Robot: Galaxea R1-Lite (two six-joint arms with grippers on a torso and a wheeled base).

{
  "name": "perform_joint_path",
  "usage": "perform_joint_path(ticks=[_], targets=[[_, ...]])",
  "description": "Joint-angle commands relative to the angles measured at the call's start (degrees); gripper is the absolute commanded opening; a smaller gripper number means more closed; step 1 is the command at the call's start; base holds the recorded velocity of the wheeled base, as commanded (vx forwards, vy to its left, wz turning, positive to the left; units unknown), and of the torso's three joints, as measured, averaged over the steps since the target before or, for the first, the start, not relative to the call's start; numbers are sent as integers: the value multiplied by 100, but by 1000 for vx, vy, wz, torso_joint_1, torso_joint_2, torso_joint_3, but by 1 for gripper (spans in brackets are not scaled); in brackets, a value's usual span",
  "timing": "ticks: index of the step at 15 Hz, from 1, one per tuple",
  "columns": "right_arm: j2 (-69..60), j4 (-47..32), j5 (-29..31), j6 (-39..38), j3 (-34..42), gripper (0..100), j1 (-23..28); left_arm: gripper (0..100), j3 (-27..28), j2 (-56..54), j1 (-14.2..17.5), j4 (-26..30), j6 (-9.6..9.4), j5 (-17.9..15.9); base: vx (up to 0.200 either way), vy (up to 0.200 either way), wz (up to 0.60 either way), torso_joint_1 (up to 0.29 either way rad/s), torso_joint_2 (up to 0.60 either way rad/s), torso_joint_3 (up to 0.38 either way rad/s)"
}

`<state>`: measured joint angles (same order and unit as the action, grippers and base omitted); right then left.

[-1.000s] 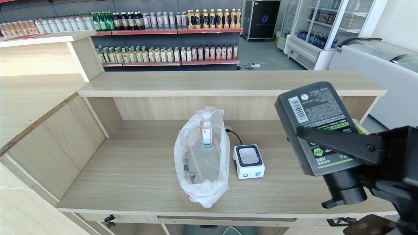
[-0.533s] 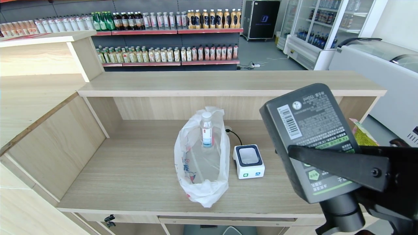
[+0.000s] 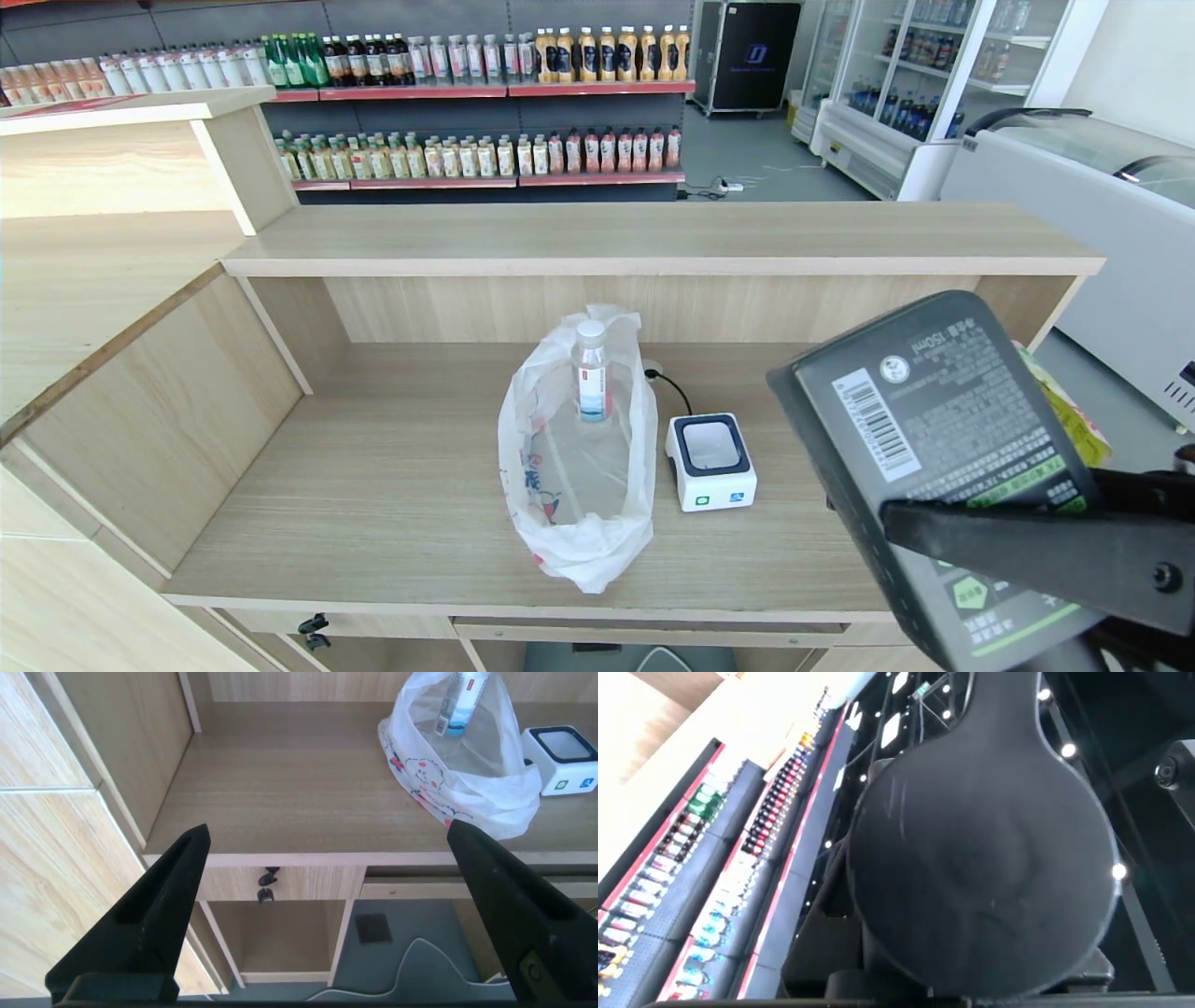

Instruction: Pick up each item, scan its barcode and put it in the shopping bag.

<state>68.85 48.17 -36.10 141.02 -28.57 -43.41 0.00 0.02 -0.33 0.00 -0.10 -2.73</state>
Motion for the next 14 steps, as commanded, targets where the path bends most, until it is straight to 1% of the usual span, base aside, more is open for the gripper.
perform_joint_path(ticks=[1,14], targets=[[-179,-88,-11,4,1,0,26,100,0,6,-2,0,1,1,0,0,0,0,0,0],[-223,-193,-29,-40,-25,0,8,100,0,6,-2,0,1,1,0,0,0,0,0,0]])
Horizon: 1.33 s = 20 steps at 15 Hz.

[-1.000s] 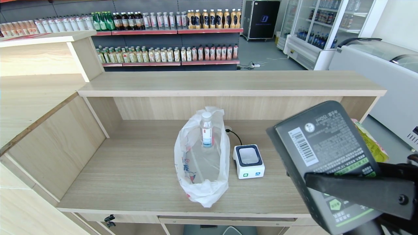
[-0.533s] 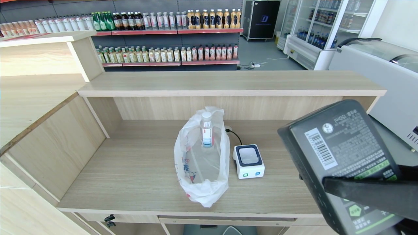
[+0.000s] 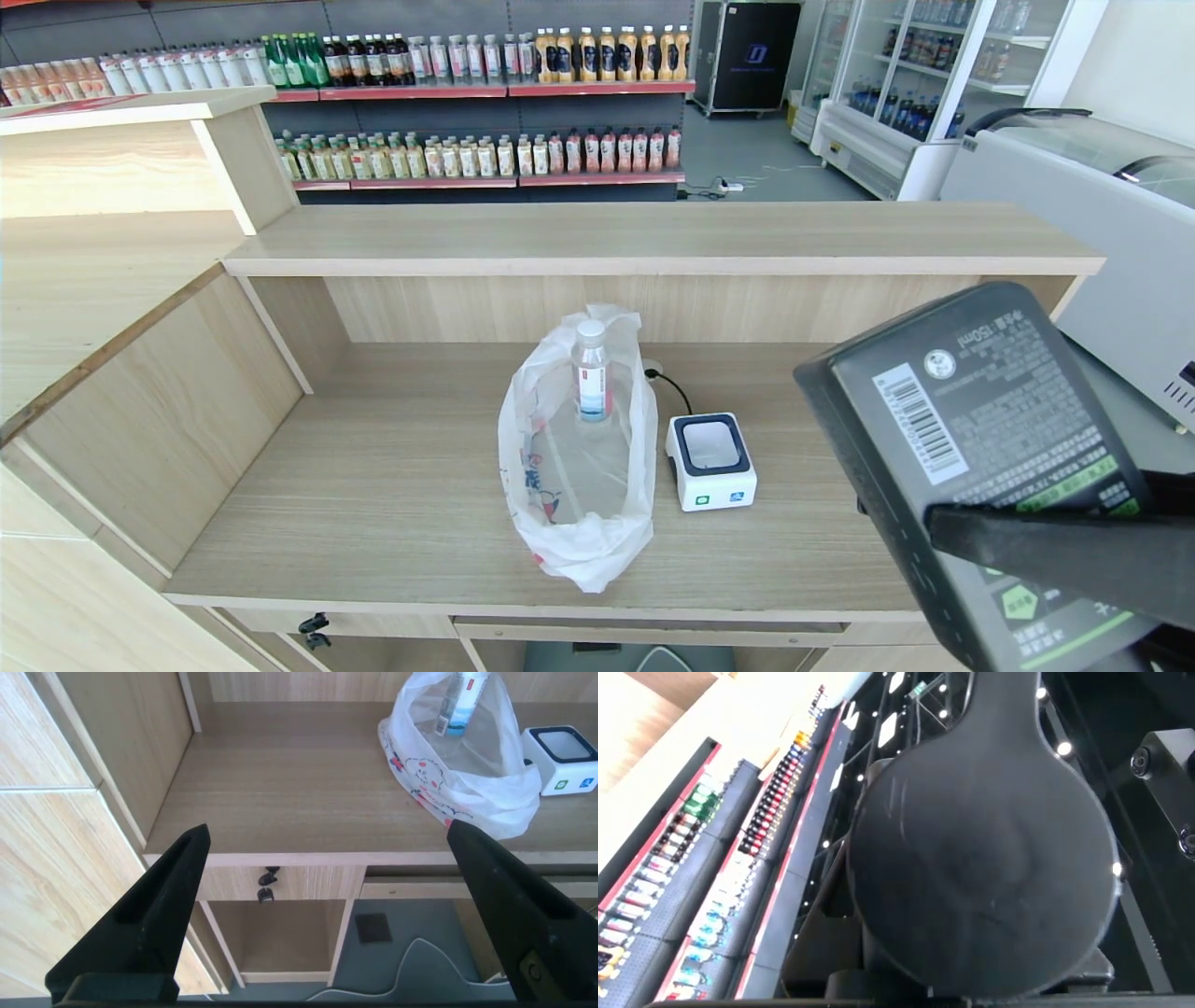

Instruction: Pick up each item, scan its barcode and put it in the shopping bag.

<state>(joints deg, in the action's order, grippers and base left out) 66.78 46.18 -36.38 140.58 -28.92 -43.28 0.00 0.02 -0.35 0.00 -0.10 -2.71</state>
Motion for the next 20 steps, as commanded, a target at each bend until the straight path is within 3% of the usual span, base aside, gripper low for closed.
perform_joint_path(ticks=[1,4,5,7,9,12,14,17,19,20], targets=[[-42,-83,-1,13,9,0,-5,100,0,6,0,0,1,-2,0,0,0,0,0,0],[-77,-171,-1,-66,-35,0,21,100,0,6,0,0,1,-2,0,0,0,0,0,0],[-77,-171,140,-1103,-264,0,302,100,0,6,0,0,1,-2,0,0,0,0,0,0],[-104,-285,1054,-3775,-431,0,1128,100,0,6,0,0,1,-2,0,0,0,0,0,0],[-394,-1190,1722,-6236,-615,0,1805,100,0,6,0,0,1,-2,0,0,0,0,0,0],[-1000,-2922,1766,-9128,-1055,0,2948,100,0,6,0,0,1,-2,0,0,0,0,0,0],[-1308,-3009,1766,-10578,-1011,0,3572,100,0,6,0,0,1,-2,0,0,0,0,0,0],[-1449,-3247,1985,-11791,-853,0,4126,100,0,6,0,0,1,-2,0,0,0,0,0,0],[-1422,-3387,1994,-11879,-976,0,4169,100,0,6,0,0,1,-2,0,0,0,0,0,0],[-1334,-3502,1968,-12388,-1037,0,4117,100,0,6,0,0,1,-2,0,0,600,2,2,-2]])
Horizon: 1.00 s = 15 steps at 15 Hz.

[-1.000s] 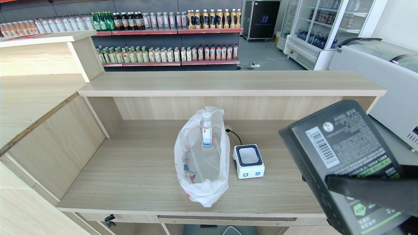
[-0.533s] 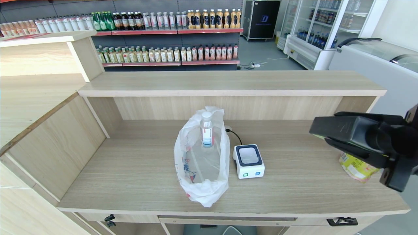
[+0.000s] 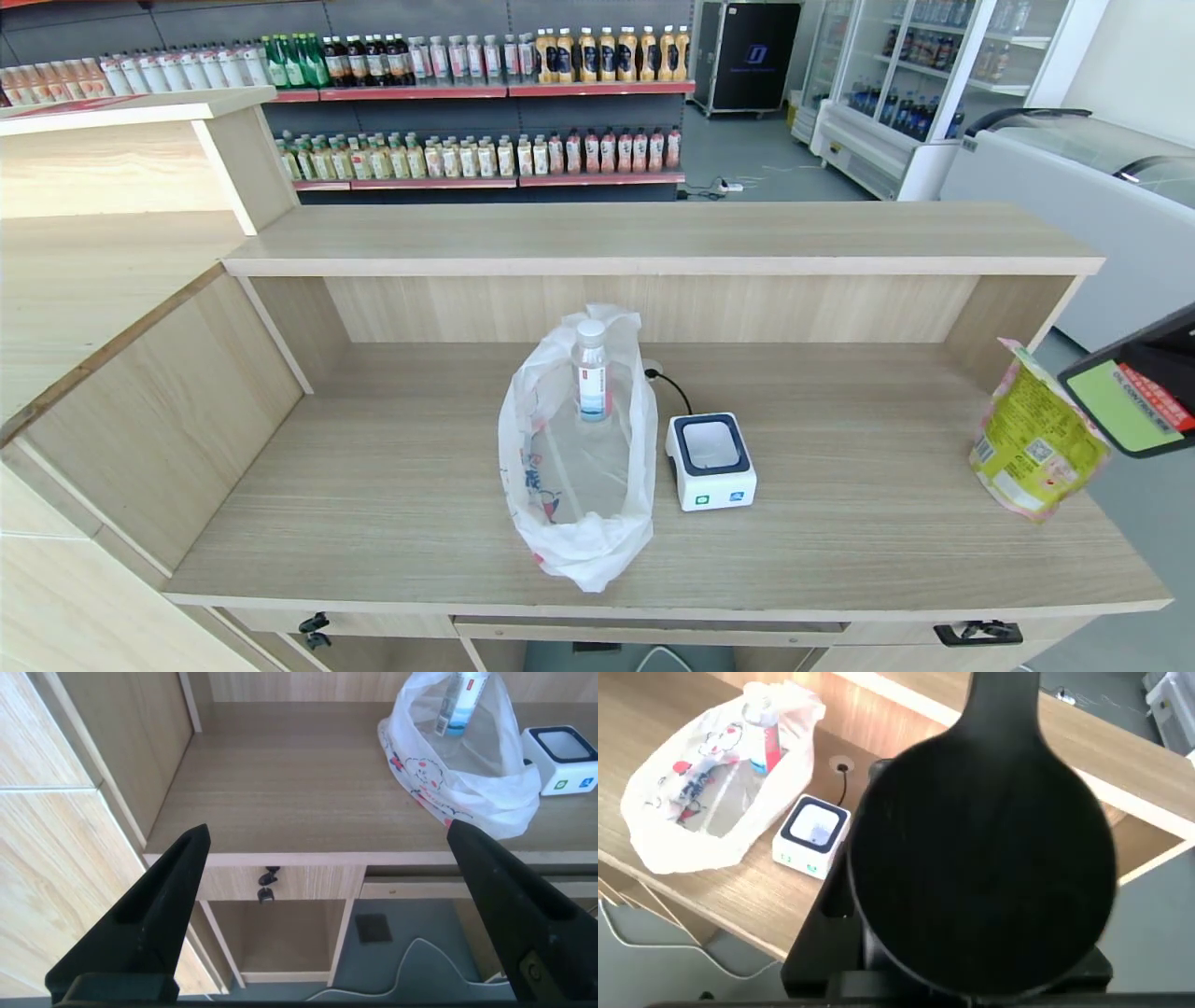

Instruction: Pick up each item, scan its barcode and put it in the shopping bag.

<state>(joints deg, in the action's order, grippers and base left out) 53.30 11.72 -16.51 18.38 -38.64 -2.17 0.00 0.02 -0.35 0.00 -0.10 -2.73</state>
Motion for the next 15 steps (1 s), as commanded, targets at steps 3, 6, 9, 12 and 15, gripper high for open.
perform_joint_path(ticks=[3,6,9,12,15], targets=[[348,-249,139,-1592,-275,0,50,100,0,6,0,0,1,1,0,0,600,1,-1,5],[1174,-776,-81,-2972,-548,0,305,100,0,6,0,0,1,1,0,0,400,2,0,3],[2159,-627,-1399,-3658,-539,0,1131,100,0,6,0,0,1,1,0,0,0,0,0,0],[2756,-90,-2718,-3666,-469,0,1781,100,0,6,0,0,1,1,0,0,0,0,0,0],[3257,402,-3262,-3693,-504,0,1922,100,0,6,0,0,1,1,0,0,0,0,0,0]])
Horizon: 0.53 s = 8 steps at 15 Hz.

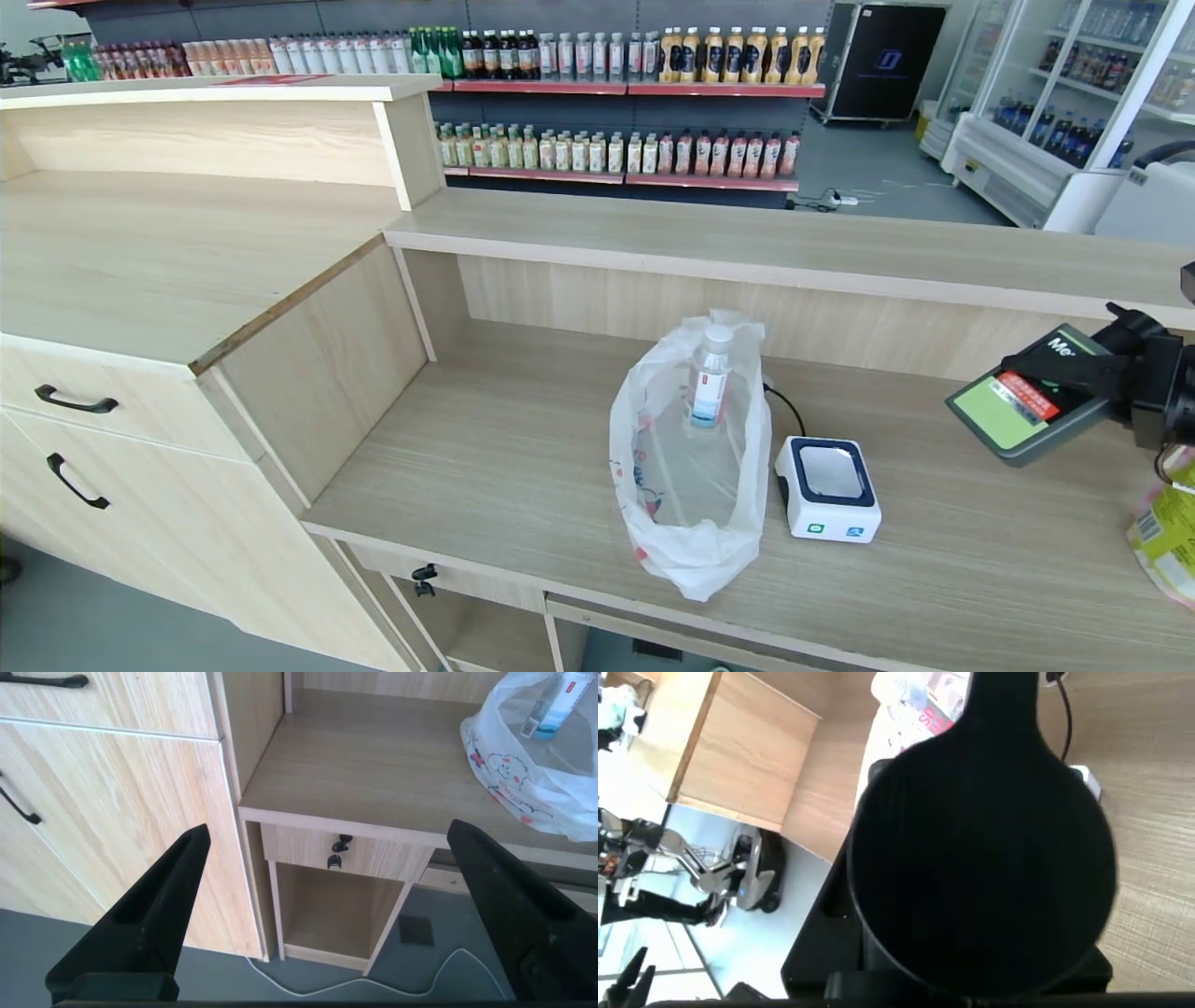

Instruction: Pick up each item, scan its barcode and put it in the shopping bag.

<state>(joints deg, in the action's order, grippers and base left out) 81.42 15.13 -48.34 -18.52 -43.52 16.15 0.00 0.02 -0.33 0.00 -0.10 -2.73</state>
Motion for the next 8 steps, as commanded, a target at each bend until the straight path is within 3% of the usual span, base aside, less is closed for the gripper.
perform_joint_path(ticks=[1,8], targets=[[612,219,-185,-3,-16,0,90,100,0,6,-2,0,1,1,0,0,0,0,0,0],[1201,421,-686,305,37,0,-7,100,0,6,-2,0,1,1,0,0,0,0,0,0]])
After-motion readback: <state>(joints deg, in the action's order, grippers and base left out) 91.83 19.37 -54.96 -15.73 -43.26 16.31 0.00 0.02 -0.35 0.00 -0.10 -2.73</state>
